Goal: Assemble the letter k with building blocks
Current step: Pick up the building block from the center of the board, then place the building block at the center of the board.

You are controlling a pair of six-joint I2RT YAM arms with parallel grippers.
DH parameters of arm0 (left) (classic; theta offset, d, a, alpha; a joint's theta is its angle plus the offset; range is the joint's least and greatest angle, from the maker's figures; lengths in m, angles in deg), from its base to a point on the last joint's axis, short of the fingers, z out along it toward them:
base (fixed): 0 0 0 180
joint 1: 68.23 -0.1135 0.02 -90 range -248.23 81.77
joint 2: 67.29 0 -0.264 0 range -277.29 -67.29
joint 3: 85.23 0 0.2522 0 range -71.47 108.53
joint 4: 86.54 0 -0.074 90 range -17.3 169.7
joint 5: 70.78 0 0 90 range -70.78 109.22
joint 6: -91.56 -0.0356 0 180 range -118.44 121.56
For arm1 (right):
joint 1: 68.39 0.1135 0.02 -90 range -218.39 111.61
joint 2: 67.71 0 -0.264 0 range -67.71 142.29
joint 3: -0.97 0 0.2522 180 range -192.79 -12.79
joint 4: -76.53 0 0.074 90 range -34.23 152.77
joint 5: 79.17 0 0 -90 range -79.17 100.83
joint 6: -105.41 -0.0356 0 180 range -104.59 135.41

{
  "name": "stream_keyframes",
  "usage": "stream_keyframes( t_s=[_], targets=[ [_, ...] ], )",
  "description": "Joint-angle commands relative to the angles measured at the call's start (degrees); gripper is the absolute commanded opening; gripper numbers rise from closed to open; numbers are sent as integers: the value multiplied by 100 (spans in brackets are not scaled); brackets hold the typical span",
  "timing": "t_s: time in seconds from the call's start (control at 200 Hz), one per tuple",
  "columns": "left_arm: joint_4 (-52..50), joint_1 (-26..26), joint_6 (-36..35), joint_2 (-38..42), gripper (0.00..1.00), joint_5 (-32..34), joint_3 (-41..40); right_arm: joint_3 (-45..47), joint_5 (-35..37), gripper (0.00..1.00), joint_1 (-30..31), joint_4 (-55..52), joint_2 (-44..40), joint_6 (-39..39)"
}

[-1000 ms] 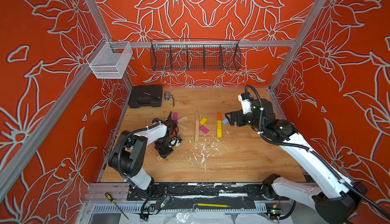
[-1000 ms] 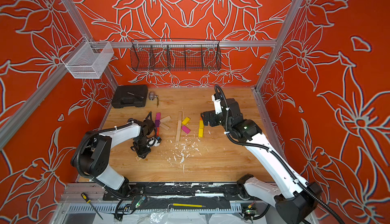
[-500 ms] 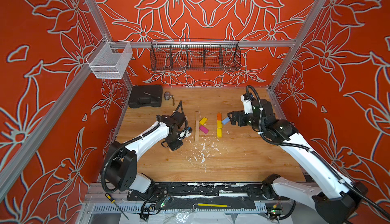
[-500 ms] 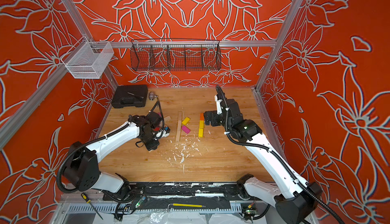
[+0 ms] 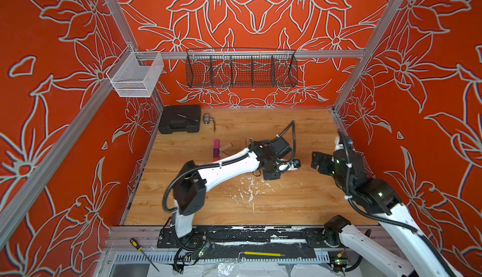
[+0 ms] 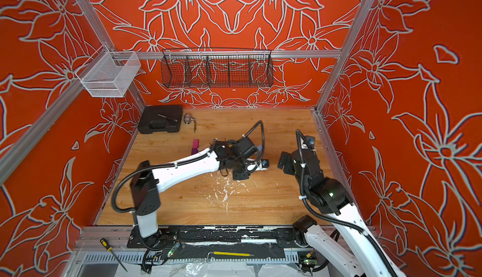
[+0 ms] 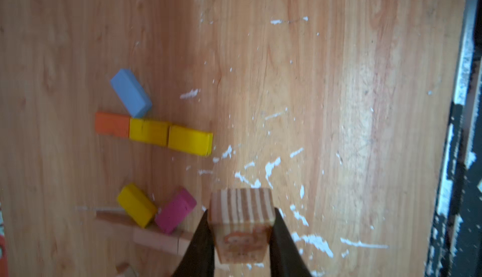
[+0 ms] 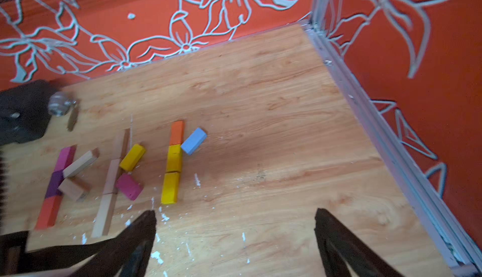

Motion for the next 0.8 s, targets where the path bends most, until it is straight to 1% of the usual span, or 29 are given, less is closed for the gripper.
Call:
stream_keyframes(
  t_s=[0.0, 0.08, 0.165, 0.27, 0.285, 0.33, 0.415, 0.475, 0.55, 0.591, 0.651, 0.676, 0.796],
  targets=[
    [-172, 168, -502, -964, 19, 150, 906, 81, 1040, 95, -17, -706, -619, -498],
    [-384, 238, -639, -1640, 18, 191, 1660, 54, 1029, 94, -18, -906, -1013, -494],
    [-525, 277, -781, -2219, 19, 212, 2282, 20, 908, 94, -23, -1012, -1289, -461],
    [-735, 297, -838, -2777, 19, 258, 2886, -34, 851, 93, -17, -1110, -1455, -448],
    [-761, 293, -987, -2840, 19, 283, 2935, -43, 850, 93, -17, -1126, -1460, -454],
    [-851, 291, -1077, -3003, 19, 347, 3081, -61, 842, 93, -17, -1147, -1479, -446],
    [-909, 301, -1147, -3195, 20, 474, 3210, -75, 803, 93, -18, -1142, -1462, -437],
    [-827, 297, -1167, -3207, 24, 452, 3168, -74, 782, 94, -21, -1129, -1428, -420],
    [-690, 302, -1185, -3189, 36, 430, 3064, -71, 764, 93, -18, -1110, -1381, -426],
    [-646, 298, -1193, -3190, 39, 432, 3051, -71, 734, 93, -22, -1087, -1363, -414],
    [-623, 302, -1203, -3199, 40, 438, 3043, -88, 728, 93, -17, -1060, -1328, -407],
    [-615, 299, -1195, -3198, 43, 428, 3046, -92, 714, 93, -16, -1051, -1314, -403],
    [-591, 293, -1155, -3139, 43, 354, 2995, -132, 717, 93, -17, -1050, -1257, -374]
  ],
)
